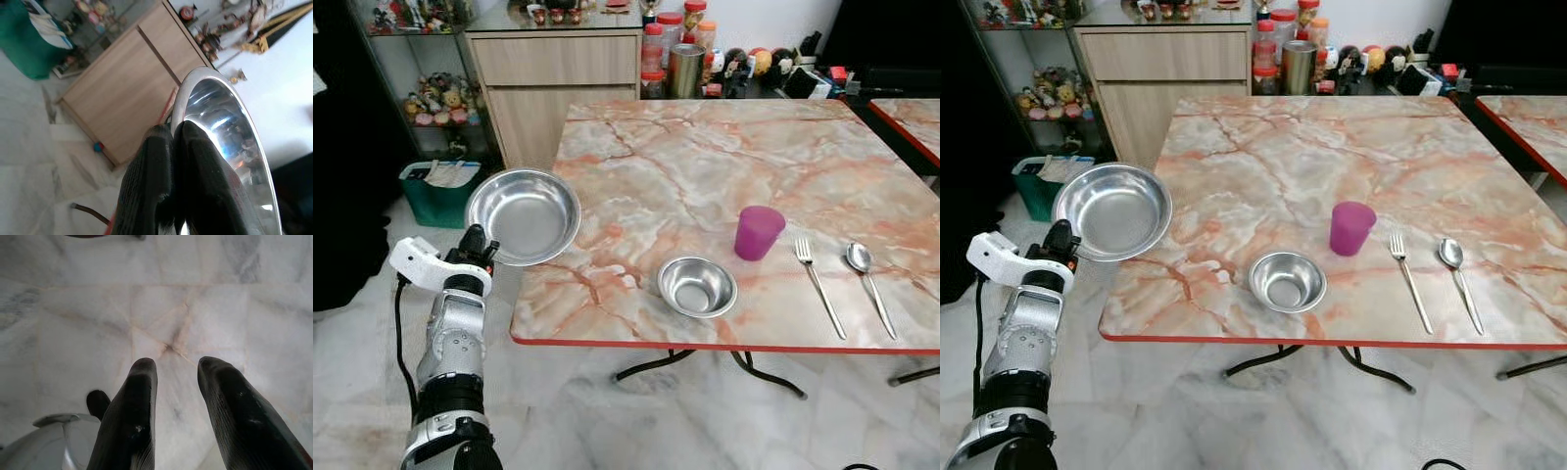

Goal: Setting the table

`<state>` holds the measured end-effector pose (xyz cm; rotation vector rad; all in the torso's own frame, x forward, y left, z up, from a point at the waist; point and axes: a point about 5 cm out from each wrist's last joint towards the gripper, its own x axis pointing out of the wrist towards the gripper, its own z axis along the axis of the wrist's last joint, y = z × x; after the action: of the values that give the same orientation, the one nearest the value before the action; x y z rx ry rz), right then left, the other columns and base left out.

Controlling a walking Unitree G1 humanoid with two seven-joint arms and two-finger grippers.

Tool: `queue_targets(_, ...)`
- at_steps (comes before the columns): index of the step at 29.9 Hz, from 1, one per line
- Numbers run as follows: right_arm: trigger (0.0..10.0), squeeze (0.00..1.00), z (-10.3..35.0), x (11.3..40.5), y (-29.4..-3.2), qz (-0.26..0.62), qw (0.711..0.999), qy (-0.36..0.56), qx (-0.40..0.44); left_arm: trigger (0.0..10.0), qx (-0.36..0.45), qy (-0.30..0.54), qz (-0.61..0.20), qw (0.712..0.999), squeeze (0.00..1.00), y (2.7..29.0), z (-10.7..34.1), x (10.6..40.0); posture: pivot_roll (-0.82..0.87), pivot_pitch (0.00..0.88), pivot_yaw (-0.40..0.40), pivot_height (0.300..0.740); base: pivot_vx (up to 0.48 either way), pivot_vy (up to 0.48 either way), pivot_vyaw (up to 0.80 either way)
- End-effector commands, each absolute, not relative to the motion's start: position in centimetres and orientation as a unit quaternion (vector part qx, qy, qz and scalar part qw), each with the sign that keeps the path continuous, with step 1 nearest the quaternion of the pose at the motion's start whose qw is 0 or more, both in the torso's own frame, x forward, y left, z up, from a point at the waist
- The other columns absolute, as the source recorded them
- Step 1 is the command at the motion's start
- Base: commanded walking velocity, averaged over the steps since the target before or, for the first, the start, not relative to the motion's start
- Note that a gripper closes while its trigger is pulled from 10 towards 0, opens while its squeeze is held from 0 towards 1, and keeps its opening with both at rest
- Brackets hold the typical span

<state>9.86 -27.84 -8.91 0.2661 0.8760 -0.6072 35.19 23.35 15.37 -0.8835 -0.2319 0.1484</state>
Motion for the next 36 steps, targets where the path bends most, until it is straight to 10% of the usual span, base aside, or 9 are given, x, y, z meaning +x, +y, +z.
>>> queue_targets(1, 10.0, 0.00, -8.9, 9.9, -27.8, -0.290, 0.854, 0.412, 0.128, 10.0, -0.428, -0.138, 0.082, 0.890, 0.00, 24.3, 16.4, 35.2, 0.08, 0.074, -0.011, 0.740, 0.000, 0.000, 0.00)
queue_targets(36, 10.0, 0.00, -8.7, 10.2, -27.9, -0.285, 0.862, 0.404, 0.114, 10.0, -0.426, -0.166, 0.060, 0.887, 0.00, 23.0, 18.7, 35.5, 0.09, 0.092, -0.007, 0.740, 0.000, -0.307, -0.03)
